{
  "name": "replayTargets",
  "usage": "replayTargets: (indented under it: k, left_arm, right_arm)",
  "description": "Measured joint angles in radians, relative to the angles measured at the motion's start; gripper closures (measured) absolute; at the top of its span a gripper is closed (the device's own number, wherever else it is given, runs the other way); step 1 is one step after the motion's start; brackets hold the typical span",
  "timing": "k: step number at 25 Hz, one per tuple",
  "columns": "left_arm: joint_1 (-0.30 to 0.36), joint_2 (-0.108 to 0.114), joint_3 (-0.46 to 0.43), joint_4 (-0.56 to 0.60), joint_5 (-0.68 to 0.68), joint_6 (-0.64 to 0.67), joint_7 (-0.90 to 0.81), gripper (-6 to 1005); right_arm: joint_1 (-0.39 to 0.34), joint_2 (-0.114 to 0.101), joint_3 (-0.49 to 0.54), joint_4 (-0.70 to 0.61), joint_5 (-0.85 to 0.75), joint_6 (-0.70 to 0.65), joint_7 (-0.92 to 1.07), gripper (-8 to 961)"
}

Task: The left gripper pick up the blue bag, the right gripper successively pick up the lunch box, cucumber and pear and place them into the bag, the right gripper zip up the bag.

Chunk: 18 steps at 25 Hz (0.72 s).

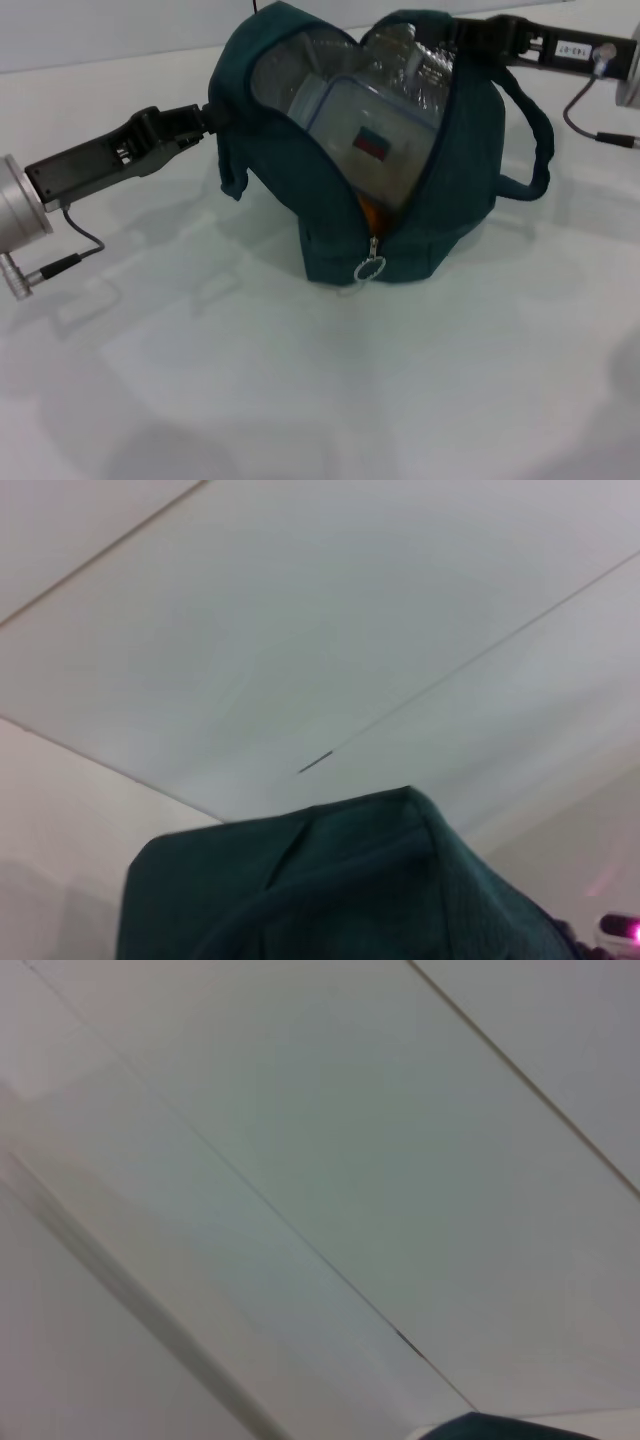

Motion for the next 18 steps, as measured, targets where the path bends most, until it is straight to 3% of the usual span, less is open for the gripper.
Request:
replayTargets:
  k: [6, 18]
  left_arm:
    - [-0.009, 0.013, 0.0, 0.001, -0.001, 0.041, -0.04, 864]
    - [0.02, 0.022, 0.0, 0.004, -0.022, 0.078, -0.045, 848]
  right_arm:
    - [0.003, 0.013, -0.004, 0.001, -0.032, 0.014, 0.0, 939]
    - [0.033, 0.018, -0.031, 0.004, -0.04, 0.05, 0.0, 917]
